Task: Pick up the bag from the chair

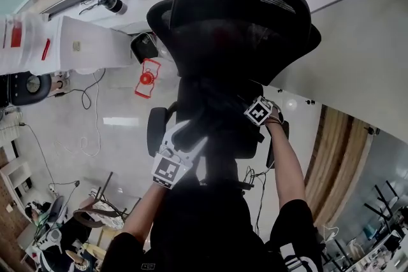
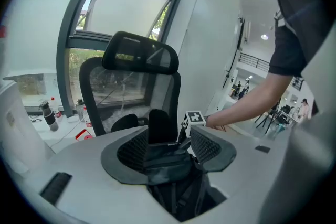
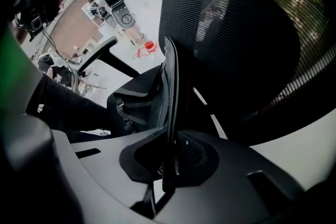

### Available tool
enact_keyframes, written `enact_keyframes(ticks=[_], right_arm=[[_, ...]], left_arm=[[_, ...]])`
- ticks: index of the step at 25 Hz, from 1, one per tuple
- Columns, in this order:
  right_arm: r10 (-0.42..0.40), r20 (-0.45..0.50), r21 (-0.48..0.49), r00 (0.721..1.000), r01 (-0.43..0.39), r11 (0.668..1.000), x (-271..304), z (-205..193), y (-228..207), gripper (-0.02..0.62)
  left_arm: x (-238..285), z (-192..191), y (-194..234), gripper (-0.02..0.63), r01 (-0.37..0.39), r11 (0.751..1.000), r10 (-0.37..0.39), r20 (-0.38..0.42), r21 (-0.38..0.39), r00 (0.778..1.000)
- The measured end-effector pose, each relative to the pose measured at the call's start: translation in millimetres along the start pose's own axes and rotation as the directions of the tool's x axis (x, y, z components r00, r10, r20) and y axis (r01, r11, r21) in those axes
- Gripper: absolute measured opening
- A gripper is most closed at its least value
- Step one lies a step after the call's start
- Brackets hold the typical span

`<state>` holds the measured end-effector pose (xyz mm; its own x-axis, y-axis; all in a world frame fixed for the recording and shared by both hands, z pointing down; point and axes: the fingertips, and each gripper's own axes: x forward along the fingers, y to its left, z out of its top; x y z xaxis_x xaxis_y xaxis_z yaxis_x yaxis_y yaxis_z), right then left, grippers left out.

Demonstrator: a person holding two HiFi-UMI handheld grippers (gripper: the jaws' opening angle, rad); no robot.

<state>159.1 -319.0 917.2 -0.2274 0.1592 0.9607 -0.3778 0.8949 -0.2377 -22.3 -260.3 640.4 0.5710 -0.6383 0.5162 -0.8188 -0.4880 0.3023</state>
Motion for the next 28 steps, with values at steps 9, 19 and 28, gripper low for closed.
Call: enact_keyframes(ticks=[9, 19, 28], right_arm=[[0.018, -0.014, -0.123, 1.0, -0.02, 0.992, -20, 26, 52, 0.02], [0.01, -0.062, -0.222, 0.998, -0.024, 0.975, -57, 35, 90, 0.018], [-0.004, -0.111, -0.387, 0.994, -0.04, 0.921, -112, 26, 144, 0.018]], left_arm=[[39, -69, 50, 0.242, 0.053, 0.903, 0.071, -0.269, 0.426, 0.961], [81, -132, 61, 0.262, 0.248, 0.793, 0.082, -0.501, 0.556, 0.861], [83, -197, 39, 0.278, 0.418, 0.735, 0.039, -0.648, 0.534, 0.76]])
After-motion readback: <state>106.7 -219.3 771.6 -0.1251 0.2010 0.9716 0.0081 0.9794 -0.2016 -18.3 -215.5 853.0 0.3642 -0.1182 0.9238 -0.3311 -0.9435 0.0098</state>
